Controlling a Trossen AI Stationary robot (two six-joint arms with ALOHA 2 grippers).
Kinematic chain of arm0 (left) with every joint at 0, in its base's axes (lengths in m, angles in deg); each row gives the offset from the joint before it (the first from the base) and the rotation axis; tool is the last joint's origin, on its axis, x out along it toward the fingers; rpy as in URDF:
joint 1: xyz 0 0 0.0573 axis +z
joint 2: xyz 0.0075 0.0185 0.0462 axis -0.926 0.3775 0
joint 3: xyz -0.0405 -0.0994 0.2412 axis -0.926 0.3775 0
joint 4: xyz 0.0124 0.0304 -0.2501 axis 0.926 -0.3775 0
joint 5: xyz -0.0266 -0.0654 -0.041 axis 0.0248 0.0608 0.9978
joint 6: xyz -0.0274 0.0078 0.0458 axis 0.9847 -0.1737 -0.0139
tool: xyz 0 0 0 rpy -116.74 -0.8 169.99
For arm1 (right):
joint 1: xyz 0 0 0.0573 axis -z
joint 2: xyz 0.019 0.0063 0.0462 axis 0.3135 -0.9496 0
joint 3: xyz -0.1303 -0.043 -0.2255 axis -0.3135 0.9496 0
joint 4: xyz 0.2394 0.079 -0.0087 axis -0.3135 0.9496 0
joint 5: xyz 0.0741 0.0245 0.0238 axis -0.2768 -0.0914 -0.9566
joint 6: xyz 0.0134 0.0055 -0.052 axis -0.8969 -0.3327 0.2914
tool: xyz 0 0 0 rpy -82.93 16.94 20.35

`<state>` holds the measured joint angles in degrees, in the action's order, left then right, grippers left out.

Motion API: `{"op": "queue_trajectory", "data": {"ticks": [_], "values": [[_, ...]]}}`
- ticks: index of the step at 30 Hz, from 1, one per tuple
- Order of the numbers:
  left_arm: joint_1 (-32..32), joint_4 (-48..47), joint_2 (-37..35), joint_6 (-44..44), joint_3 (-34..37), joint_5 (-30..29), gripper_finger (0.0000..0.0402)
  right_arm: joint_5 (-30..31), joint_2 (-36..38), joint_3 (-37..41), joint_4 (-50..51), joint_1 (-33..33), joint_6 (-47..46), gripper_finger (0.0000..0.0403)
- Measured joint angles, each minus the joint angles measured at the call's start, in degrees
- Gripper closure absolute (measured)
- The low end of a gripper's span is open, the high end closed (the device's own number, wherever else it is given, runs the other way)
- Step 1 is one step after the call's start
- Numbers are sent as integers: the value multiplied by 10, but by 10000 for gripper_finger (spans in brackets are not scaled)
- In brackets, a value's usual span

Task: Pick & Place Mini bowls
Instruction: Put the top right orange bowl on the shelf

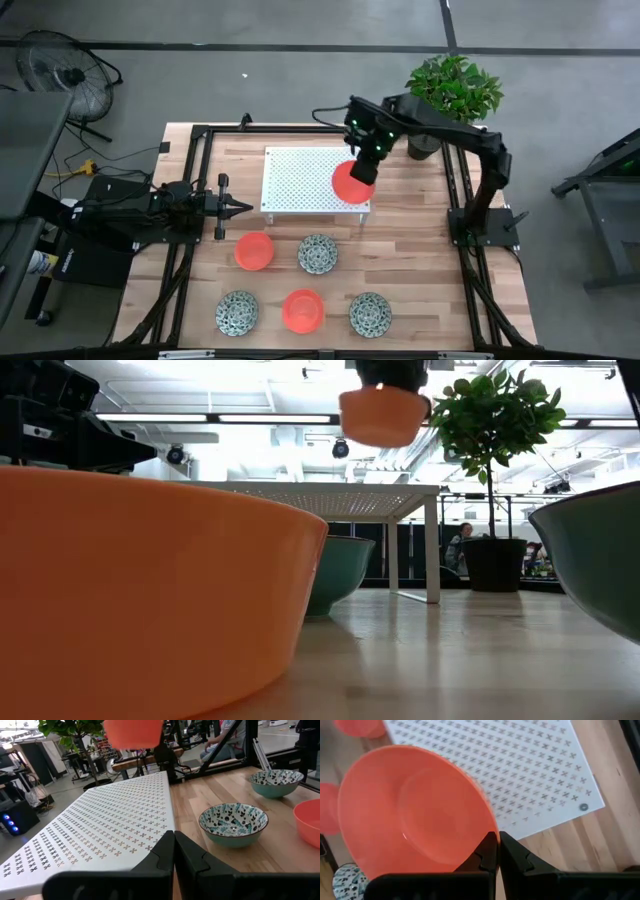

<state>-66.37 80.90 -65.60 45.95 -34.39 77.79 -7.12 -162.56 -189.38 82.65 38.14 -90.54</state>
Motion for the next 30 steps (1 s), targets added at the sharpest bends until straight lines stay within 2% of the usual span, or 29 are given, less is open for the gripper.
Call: {"op": "queue_trajectory", "data": {"ticks": [12,30], "values": [[0,0,0,0,0,0,401,-14,-53,-1,-14,61,24,403],[0,0,0,0,0,0,401,-15,-73,4,-29,71,5,403]]}}
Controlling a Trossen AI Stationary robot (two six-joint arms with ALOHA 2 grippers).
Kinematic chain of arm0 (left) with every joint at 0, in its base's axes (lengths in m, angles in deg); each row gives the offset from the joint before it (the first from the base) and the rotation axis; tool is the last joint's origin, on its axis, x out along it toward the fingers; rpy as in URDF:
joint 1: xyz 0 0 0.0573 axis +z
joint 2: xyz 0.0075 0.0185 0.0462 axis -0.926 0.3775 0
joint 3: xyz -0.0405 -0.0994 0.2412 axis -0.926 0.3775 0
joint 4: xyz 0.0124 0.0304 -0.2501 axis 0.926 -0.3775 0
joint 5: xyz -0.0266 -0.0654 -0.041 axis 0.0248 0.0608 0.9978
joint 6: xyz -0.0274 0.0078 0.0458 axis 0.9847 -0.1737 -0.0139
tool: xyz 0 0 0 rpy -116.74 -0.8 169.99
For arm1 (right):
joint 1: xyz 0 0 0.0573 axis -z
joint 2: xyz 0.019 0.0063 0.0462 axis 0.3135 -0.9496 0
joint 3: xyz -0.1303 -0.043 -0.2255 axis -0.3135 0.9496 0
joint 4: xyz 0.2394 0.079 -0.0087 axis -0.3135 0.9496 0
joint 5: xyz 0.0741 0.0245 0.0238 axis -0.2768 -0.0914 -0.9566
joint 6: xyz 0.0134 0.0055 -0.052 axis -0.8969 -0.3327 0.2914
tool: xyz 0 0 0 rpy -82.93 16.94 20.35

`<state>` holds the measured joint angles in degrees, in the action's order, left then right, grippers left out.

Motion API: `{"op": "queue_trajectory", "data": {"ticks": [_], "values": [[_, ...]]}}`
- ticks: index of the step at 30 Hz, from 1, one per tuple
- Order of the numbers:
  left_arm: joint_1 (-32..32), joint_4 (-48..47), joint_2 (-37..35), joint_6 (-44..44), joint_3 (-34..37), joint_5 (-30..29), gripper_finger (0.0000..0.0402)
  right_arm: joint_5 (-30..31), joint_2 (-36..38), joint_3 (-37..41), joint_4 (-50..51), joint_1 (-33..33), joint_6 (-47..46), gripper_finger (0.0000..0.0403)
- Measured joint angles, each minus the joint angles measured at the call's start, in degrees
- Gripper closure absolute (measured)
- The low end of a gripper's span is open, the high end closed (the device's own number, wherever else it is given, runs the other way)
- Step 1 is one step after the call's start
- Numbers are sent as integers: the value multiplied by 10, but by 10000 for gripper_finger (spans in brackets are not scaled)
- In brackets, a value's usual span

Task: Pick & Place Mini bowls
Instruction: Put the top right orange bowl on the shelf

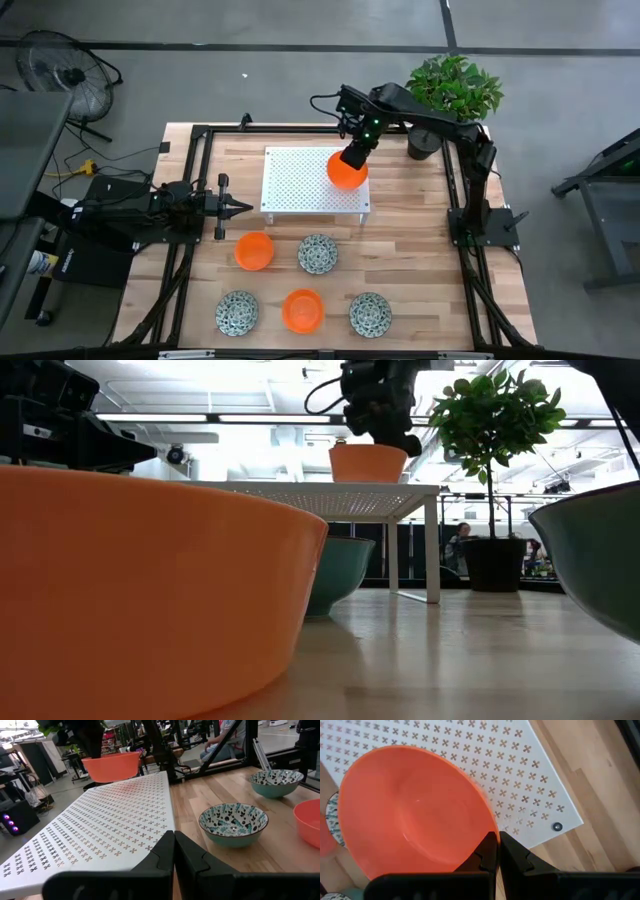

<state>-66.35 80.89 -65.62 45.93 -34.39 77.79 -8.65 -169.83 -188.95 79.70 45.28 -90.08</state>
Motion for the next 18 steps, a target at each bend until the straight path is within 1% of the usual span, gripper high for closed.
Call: {"op": "queue_trajectory", "data": {"ticks": [9,14,18], "values": [[0,0,0,0,0,0,401,-20,-2,58,-23,0,-5,403],[0,0,0,0,0,0,401,-22,-1,67,-27,0,0,402],[0,0,0,0,0,0,401,-18,-1,67,-37,0,2,393]]}}
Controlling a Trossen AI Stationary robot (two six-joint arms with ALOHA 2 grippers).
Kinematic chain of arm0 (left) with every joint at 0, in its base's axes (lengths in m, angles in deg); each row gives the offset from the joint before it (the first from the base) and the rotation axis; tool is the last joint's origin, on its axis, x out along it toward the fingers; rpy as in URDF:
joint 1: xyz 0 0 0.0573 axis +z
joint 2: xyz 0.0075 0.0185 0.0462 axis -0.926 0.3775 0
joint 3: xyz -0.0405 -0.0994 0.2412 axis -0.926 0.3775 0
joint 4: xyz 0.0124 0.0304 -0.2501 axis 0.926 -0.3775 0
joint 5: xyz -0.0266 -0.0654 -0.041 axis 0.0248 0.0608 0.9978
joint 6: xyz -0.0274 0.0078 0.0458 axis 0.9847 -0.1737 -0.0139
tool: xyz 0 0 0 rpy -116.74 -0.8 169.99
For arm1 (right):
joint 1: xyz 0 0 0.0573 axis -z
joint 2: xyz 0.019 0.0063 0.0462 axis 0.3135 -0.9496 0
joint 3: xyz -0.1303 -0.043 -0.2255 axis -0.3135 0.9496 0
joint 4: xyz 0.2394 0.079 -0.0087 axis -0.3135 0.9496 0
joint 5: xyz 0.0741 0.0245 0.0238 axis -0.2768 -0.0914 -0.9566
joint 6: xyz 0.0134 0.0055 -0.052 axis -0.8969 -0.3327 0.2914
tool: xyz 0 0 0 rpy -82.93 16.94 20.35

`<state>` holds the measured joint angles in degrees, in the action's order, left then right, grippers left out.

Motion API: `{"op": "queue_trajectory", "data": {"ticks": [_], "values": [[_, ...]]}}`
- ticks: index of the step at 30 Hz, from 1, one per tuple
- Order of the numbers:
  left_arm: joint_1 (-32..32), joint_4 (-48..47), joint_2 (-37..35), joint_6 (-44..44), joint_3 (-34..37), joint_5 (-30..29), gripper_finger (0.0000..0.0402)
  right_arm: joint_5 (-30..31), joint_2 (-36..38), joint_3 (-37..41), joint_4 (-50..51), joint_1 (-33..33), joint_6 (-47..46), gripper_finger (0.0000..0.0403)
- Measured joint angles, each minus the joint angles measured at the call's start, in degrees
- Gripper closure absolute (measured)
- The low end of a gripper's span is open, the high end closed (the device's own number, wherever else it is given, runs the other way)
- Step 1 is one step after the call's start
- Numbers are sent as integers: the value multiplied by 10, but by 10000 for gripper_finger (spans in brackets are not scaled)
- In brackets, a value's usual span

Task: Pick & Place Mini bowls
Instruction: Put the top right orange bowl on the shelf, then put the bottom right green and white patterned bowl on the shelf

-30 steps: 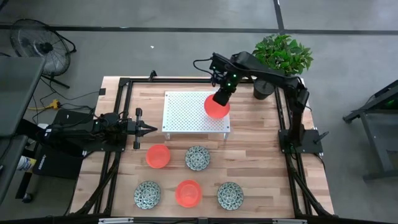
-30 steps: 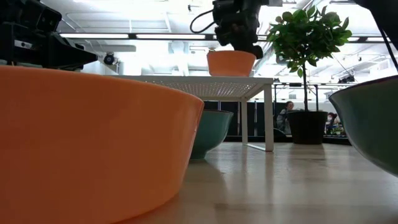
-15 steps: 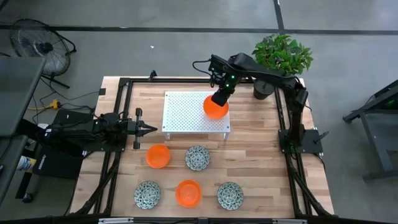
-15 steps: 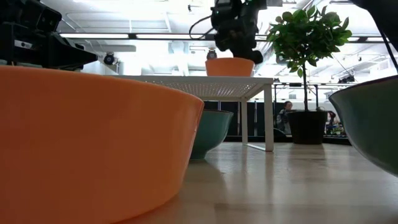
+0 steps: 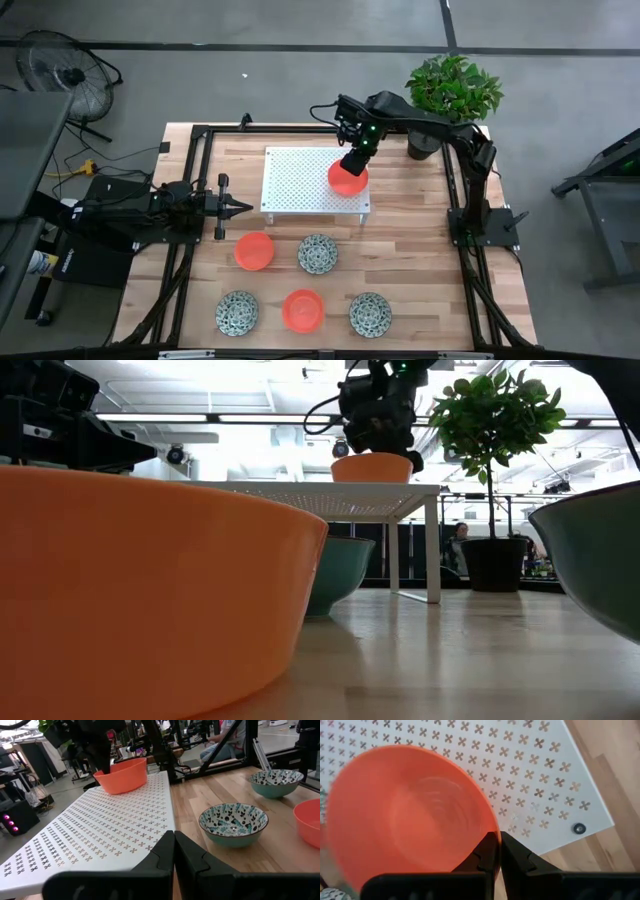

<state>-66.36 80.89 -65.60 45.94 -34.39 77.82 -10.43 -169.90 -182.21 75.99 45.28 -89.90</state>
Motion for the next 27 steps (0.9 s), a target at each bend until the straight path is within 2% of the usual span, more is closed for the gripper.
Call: {"op": "queue_trajectory", "data": {"ticks": [16,27], "values": [[0,0,0,0,0,0,401,8,4,-2,1,0,0,293],[0,0,0,0,0,0,401,27,33,-65,19,0,4,281]]}}
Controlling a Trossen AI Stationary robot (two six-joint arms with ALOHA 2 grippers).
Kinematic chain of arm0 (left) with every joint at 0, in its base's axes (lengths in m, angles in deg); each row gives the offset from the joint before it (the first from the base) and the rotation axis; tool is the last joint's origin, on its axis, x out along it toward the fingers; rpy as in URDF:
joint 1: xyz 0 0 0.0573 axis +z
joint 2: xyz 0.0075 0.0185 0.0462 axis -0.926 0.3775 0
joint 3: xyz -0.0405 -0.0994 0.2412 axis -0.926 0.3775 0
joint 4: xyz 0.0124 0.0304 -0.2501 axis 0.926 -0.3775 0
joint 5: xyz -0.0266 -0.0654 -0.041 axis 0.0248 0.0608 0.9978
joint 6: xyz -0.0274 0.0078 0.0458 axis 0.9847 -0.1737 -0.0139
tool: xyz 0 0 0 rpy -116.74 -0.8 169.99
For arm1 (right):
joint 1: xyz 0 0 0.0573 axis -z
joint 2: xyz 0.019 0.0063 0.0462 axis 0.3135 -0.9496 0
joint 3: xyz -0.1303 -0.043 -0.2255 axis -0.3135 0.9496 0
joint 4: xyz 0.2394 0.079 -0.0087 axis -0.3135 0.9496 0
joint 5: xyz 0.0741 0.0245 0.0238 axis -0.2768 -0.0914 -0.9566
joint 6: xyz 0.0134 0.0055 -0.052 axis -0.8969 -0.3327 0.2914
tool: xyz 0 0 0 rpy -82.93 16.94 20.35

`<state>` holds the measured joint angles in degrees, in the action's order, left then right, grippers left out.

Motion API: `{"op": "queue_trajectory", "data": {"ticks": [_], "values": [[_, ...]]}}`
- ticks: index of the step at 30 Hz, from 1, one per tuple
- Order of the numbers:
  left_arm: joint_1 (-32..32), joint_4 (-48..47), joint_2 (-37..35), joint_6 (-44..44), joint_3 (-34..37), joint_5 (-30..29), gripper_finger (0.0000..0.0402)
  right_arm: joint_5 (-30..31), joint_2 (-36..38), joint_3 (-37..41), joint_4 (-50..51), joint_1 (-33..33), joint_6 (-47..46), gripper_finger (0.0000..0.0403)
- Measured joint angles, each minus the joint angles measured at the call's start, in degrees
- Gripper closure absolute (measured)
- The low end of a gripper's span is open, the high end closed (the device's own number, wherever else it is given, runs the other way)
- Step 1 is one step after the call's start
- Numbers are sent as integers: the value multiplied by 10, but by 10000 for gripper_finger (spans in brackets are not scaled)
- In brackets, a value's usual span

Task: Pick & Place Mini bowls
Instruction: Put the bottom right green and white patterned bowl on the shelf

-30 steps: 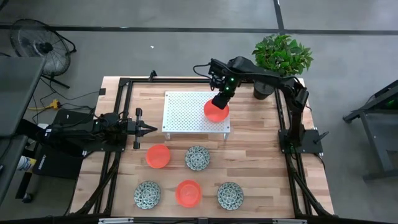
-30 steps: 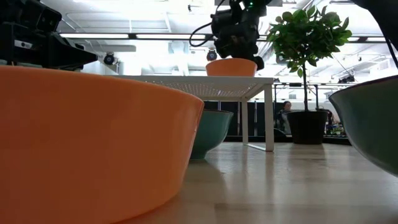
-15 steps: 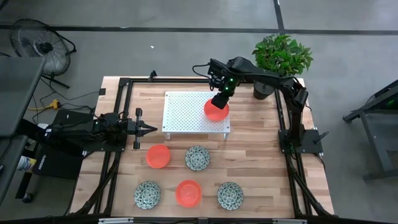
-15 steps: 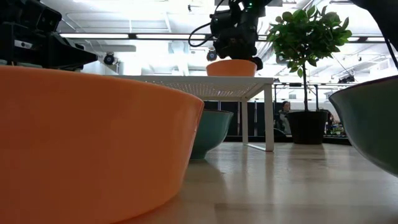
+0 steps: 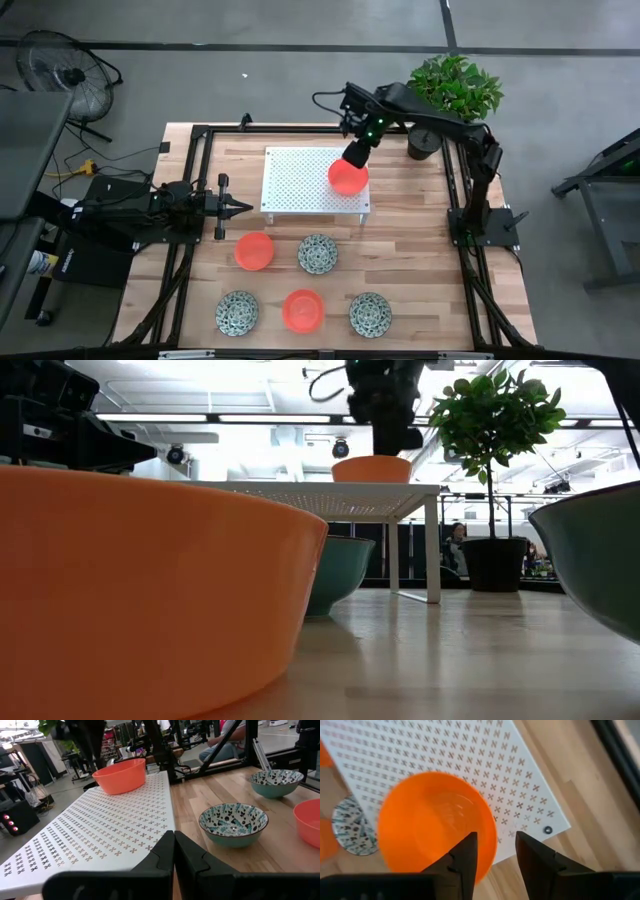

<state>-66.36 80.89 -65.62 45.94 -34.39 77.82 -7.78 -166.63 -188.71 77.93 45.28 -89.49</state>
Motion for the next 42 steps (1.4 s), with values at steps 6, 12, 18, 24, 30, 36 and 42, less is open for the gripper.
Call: {"op": "queue_trajectory", "data": {"ticks": [6,12,18,24,30,36,42], "values": [[0,0,0,0,0,0,401,2,1,-67,30,-14,11,281],[0,0,0,0,0,0,401,24,1,-127,55,-45,19,281],[0,0,0,0,0,0,401,50,1,-168,97,-80,16,281],[0,0,0,0,0,0,401,65,2,-178,108,-117,-1,281],[0,0,0,0,0,0,401,64,3,-176,109,-157,-12,281],[0,0,0,0,0,0,401,65,3,-176,109,-204,-17,281],[0,0,0,0,0,0,401,104,3,-167,108,-266,-34,281]]}}
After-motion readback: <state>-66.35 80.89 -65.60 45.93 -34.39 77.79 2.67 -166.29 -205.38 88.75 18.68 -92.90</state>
